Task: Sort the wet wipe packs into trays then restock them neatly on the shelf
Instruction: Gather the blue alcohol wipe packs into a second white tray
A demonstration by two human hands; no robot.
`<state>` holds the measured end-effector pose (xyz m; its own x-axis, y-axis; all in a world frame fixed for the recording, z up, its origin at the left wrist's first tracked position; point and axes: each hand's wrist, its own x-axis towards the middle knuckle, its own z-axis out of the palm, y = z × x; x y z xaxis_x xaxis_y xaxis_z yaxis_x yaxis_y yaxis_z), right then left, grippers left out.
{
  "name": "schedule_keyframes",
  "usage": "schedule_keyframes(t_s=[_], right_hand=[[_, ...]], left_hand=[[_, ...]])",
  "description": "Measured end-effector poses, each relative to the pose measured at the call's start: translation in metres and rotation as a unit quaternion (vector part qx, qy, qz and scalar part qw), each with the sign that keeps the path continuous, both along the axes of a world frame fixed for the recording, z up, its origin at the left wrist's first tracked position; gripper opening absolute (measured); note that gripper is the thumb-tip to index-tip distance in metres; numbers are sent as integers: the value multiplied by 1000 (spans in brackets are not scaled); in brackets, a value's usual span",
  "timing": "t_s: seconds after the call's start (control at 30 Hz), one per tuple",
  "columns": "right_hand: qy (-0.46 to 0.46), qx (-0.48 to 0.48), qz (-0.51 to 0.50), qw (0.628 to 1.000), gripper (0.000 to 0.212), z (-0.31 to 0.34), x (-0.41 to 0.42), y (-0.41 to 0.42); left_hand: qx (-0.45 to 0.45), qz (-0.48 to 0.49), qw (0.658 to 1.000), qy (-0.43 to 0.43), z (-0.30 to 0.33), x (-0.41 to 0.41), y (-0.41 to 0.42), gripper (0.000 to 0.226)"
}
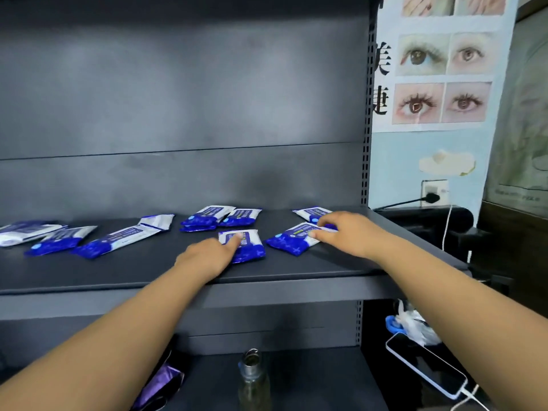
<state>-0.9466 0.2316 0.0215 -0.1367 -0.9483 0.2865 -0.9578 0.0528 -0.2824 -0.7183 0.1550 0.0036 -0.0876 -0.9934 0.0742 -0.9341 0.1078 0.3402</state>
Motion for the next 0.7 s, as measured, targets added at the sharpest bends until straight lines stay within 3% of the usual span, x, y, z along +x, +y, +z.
schedule_keyframes(t_s=[0.13, 0.2, 0.27, 0.33, 0.4, 0.47, 0.57, 0.7], right_hand=[[-45, 12, 33, 998, 38, 10, 2, -44], [-95, 36, 55, 993, 40, 8, 8, -63], [-121, 108, 82, 983, 46, 3, 15, -73], [-75, 174, 79, 979, 50, -2, 18, -79], [-36, 175, 43, 983, 45, 0, 17, -78], [-52, 167, 2, 985, 32, 5, 9, -73], [-136, 220, -21, 966, 26, 10, -7, -52], [-98, 219, -42, 970, 62, 9, -12, -24]], left_hand=[[6, 19, 999, -49, -3, -6, -9, 77], [-11, 22, 999, -32, -5, -2, -13, 73], [-17, 26, 999, 9, -6, 1, -14, 69], [-23, 25, 997, 72, -6, 3, -13, 68], [-50, 24, 985, 163, -5, 4, -11, 68], [-103, 28, 958, 264, -5, 8, -9, 62], [-191, 22, 889, 415, -6, 14, -3, 42], [-243, -1, 842, 482, -9, 20, 9, 44]])
